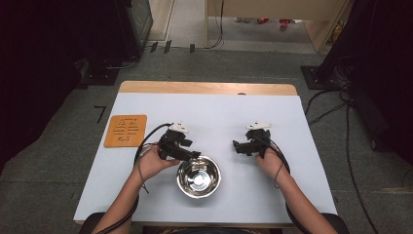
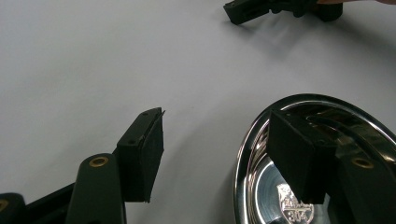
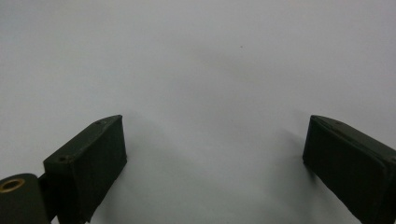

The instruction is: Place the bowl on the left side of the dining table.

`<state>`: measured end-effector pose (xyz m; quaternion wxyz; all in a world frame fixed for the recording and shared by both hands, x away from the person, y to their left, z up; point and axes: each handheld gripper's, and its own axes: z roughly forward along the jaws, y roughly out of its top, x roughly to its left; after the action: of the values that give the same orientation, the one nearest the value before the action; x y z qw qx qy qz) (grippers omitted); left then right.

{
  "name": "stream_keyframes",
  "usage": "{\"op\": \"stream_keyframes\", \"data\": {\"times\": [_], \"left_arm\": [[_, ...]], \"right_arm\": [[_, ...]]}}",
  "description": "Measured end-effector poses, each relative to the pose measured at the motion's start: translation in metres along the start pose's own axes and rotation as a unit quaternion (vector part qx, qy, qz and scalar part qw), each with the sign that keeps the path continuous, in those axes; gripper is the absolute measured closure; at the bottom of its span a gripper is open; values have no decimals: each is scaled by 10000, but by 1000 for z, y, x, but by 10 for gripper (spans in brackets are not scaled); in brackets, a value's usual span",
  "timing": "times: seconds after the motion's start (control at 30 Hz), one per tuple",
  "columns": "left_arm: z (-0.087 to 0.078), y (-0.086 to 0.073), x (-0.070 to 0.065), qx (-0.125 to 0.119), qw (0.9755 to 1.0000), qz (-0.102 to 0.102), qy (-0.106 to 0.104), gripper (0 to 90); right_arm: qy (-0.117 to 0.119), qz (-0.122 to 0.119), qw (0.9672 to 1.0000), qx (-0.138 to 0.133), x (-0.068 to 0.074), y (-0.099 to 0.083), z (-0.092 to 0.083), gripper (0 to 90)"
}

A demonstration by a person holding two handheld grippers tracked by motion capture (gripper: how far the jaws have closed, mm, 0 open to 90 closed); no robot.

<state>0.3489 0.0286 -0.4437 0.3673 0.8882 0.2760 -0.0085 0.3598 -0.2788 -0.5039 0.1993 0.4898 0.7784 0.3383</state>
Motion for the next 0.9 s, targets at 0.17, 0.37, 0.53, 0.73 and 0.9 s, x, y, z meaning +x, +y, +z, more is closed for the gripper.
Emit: {"op": "stream_keyframes", "data": {"times": [0.17,0.37,0.53,0.73,0.9], "left_arm": [[5,0,-2,84,9999,41,-63,380],[10,-1,-4,160,9997,94,-131,392],[15,-2,-5,206,9995,161,-198,402],[23,-3,-6,329,9989,205,-276,418],[27,-4,-9,437,9982,235,-334,450]], "right_arm": [[0,-1,10000,2,0,0,0,57],[1,-1,10000,4,0,0,0,57],[0,4,10000,5,0,0,0,57],[0,3,10000,6,0,0,0,57],[2,6,10000,5,0,0,0,57]]}}
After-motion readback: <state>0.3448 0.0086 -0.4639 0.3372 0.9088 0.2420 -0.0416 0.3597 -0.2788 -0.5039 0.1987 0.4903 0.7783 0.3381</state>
